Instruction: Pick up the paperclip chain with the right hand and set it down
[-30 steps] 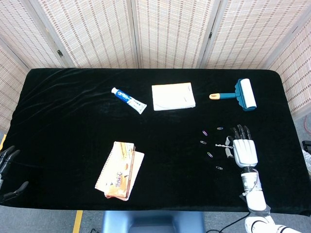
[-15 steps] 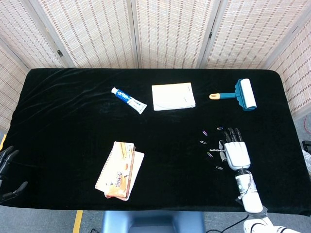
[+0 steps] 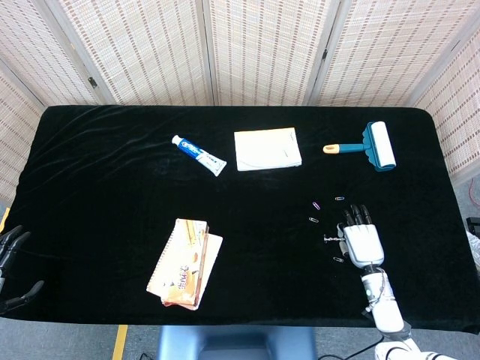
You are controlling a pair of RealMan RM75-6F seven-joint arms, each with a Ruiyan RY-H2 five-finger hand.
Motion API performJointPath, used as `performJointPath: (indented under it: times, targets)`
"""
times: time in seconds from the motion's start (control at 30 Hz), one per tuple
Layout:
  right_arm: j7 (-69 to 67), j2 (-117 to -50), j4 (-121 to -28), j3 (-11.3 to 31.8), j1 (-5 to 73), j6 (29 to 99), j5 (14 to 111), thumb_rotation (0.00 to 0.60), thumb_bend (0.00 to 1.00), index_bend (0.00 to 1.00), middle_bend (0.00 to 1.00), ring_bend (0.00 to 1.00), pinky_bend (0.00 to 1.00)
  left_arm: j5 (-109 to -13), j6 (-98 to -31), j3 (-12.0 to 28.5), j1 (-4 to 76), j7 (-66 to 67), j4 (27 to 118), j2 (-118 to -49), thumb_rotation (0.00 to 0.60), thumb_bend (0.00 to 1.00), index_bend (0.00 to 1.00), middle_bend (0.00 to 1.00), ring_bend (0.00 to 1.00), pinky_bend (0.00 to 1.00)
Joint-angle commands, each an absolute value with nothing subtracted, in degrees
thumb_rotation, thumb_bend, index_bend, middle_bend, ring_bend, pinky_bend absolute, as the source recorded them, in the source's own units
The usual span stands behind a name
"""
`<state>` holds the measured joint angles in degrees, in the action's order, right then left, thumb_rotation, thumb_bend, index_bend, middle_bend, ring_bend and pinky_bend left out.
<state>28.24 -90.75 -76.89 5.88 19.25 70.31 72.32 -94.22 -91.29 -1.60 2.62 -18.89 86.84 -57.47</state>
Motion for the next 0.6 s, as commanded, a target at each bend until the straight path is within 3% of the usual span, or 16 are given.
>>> performJointPath:
  times: [0.03, 0.6]
  targets:
    - [27.8, -90.8, -76.9, 5.9, 19.2, 70.5, 72.6, 0.600, 0.45, 0.93, 0.20, 0.05, 0.00, -94.2, -91.3, -1.6, 2.6, -18.9, 86.8, -57.5, 0.600, 0.32, 0.00, 0.00, 0.01, 0.00]
    - [21.7, -80.6, -85.1, 0.4, 13.0, 77.0, 79.0, 0.600, 0.45, 0.93, 0.20, 0.05, 0.00, -93.1, -89.9, -1.0, 3.2, -15.2, 88.0, -58.3, 0.600, 0.32, 0.00, 0.00, 0.01, 0.00]
